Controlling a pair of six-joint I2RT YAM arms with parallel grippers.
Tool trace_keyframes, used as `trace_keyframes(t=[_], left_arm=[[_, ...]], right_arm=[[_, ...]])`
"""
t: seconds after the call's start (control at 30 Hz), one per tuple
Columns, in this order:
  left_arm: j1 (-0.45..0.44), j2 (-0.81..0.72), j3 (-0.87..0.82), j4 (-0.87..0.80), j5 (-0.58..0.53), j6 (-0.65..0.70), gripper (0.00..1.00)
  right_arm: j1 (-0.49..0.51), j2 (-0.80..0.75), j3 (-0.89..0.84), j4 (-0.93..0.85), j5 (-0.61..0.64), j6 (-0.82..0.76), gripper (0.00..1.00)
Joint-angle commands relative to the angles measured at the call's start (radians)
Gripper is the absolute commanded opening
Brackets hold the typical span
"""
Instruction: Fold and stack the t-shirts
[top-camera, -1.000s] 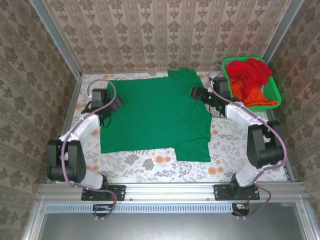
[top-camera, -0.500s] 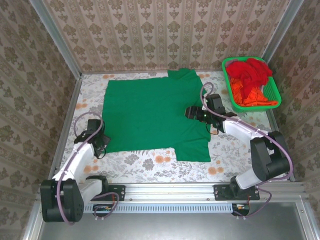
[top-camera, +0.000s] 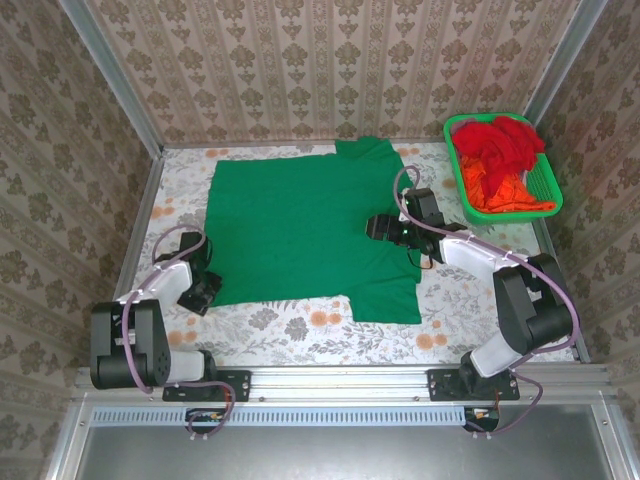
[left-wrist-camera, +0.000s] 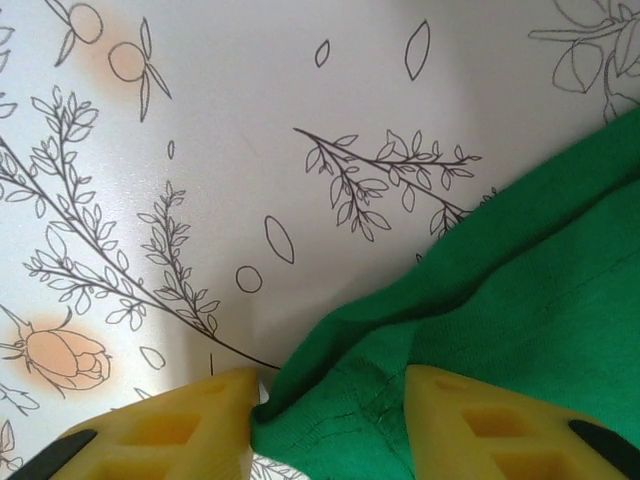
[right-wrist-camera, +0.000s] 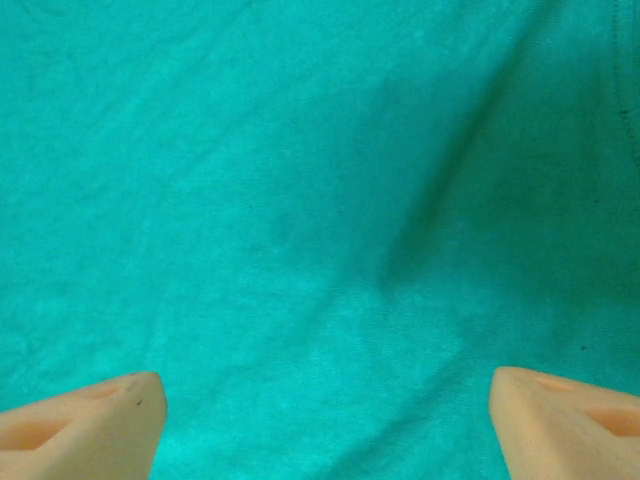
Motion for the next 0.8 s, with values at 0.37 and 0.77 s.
trace_keyframes(t=[0.37, 0.77], left_arm=[[0.005, -0.009, -0.023, 0.056, 0.058, -0.007, 0.00], [0.009, -0.043, -0.023, 0.060, 0.033, 0.006, 0.00]], right_arm=[[0.006, -0.143, -0.037, -0.113, 0.077, 0.009, 0.85], [0.107, -0.510, -0.275, -0.545, 0.184, 0.275, 0.70]])
